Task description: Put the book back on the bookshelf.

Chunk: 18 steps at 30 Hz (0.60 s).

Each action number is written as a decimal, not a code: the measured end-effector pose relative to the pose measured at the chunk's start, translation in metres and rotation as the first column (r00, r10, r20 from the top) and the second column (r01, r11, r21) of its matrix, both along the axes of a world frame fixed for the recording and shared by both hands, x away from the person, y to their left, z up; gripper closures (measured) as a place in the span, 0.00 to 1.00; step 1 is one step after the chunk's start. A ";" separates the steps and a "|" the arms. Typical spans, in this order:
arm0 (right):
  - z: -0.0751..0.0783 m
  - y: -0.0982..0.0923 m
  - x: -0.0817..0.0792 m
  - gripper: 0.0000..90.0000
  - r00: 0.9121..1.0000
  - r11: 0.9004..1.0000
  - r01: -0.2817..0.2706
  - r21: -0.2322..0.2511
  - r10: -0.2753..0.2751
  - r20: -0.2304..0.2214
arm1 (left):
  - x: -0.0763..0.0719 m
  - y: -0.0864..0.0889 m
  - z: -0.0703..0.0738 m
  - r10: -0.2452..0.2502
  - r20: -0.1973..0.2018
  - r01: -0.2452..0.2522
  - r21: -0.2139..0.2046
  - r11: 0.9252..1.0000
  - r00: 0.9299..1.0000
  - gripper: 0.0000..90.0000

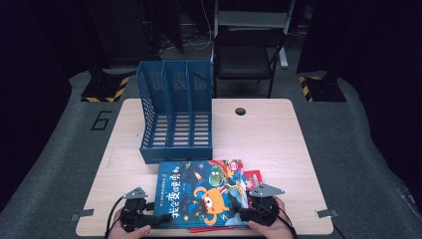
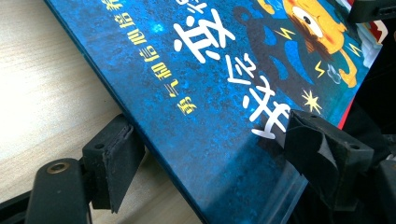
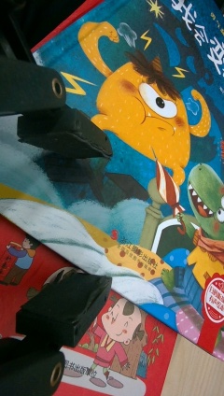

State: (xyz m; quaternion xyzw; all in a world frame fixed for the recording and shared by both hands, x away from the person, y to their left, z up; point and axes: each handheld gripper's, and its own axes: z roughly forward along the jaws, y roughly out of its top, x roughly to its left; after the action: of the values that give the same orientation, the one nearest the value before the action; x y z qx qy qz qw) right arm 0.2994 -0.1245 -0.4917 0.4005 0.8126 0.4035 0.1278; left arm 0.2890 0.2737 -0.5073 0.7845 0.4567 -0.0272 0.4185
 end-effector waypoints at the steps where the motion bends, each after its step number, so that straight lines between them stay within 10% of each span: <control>1: 0.000 0.000 0.000 0.35 1.000 1.000 -0.001 -0.002 0.001 0.002 | 0.001 0.001 0.000 -0.009 -0.010 0.009 -0.001 1.000 1.000 0.23; 18: 0.000 0.000 0.000 0.35 1.000 1.000 0.007 0.004 -0.007 -0.003 | 0.003 0.000 -0.002 -0.019 -0.039 0.018 -0.027 0.999 0.999 0.24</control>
State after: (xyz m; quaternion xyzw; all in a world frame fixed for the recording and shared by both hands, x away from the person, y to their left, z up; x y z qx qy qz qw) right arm 0.2991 -0.1246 -0.4917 0.4042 0.8105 0.4043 0.1274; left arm 0.2922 0.2740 -0.5089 0.7825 0.4571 -0.0525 0.4196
